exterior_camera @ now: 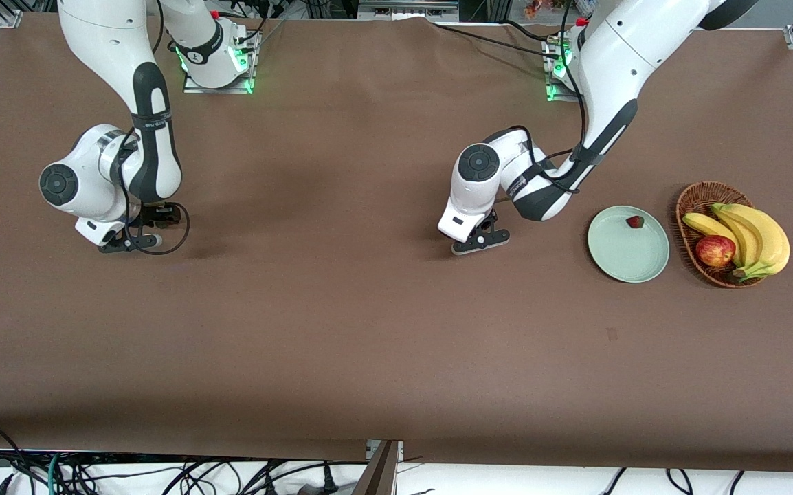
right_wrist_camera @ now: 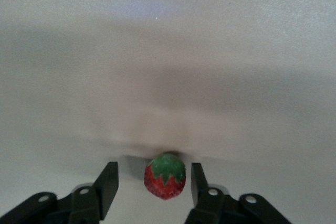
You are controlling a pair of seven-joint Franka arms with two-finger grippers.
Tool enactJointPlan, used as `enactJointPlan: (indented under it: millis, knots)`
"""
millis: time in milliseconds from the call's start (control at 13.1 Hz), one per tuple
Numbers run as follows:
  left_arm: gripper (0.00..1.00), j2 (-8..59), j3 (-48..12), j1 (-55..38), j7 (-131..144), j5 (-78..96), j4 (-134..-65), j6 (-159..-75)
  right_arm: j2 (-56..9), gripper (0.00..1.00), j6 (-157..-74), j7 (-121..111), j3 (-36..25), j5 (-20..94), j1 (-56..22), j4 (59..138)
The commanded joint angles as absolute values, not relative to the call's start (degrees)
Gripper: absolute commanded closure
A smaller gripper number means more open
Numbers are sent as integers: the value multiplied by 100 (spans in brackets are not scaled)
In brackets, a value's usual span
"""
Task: Collect all strawberries into plate
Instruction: 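Grasp a strawberry with the left gripper while the right gripper grasps another, then drop the strawberry on the plate while the right gripper sets one mid-table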
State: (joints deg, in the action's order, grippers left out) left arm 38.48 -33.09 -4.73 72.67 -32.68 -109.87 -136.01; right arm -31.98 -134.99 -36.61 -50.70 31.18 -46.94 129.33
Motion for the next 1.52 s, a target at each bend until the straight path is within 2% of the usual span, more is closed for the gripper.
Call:
enactJointPlan:
  millis: [0,152,305,609,838,990,1219,1447]
  knots:
    - [84,3596,-3384,-361,7147,-3070,-10873,-13132,-3173,46,-13649,-3894,-5071,3349,-4711,13061]
    - [84,3131,-3305,-186,6044,-2053,-10846,-12965,-3173,65,-13658,-3955,-5071,3349,-4711,13061]
    - [84,2587,-2956,26,4779,-1173,-10846,-12466,-3173,80,-13658,-3973,-5071,3349,-4711,13052]
    - [84,1891,-1542,122,2055,-177,-10942,-11744,-3120,82,-13553,-3789,-4993,3357,-4842,12597]
    - [84,1846,-539,211,234,-89,-11021,-11584,-3190,82,-13019,-2580,-4467,3349,-4887,11483]
    - [83,1881,-151,333,-646,-70,-11327,-11968,-3400,82,-12710,-1421,-3940,3305,-4904,10569]
    - [83,1960,263,360,-1290,-70,-11978,-12987,-4093,81,-12621,223,-3140,3348,-4913,9136]
    - [80,2091,360,360,-1459,-70,-12015,-13130,-4849,80,-12718,2094,-2402,3331,-4922,7800]
